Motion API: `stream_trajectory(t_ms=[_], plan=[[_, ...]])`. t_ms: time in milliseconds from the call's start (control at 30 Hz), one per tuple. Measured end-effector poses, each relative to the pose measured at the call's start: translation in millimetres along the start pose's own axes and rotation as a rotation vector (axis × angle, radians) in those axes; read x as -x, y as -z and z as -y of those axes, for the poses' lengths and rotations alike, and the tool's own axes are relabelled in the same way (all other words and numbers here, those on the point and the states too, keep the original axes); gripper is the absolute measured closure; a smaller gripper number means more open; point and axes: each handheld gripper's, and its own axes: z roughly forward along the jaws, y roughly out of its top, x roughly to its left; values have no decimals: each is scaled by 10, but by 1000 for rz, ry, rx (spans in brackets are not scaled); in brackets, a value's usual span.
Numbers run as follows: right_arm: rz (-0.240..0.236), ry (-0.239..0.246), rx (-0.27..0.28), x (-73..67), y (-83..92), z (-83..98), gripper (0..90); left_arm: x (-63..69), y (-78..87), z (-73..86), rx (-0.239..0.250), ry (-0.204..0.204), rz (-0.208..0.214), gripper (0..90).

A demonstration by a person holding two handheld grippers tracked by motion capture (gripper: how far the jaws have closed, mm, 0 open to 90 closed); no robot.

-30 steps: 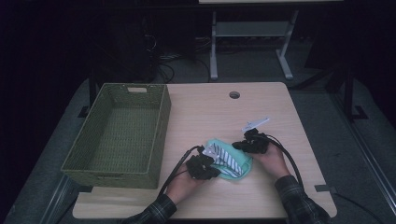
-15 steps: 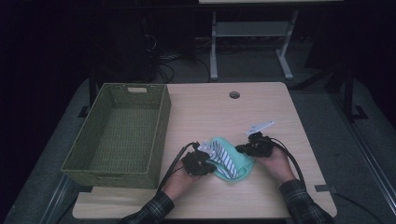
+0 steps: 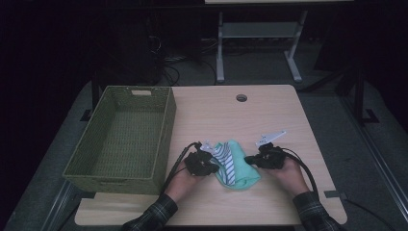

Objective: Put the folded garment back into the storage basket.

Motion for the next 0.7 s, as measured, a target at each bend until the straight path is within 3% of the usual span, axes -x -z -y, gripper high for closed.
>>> stream_trajectory(t_ms=[433,467,500,700], plan=[[-19,15,2,-185,47,147,899,-120,-33,-54,22,-4,-32,889],[-19,23,-1,-197,48,157,899,-117,-46,-60,31,9,-35,889],[-24,18,-1,-220,57,162,899,-131,-47,-65,25,-6,-39,889],[-29,25,9,-268,72,178,899,-156,-74,-80,24,-9,-35,889]])
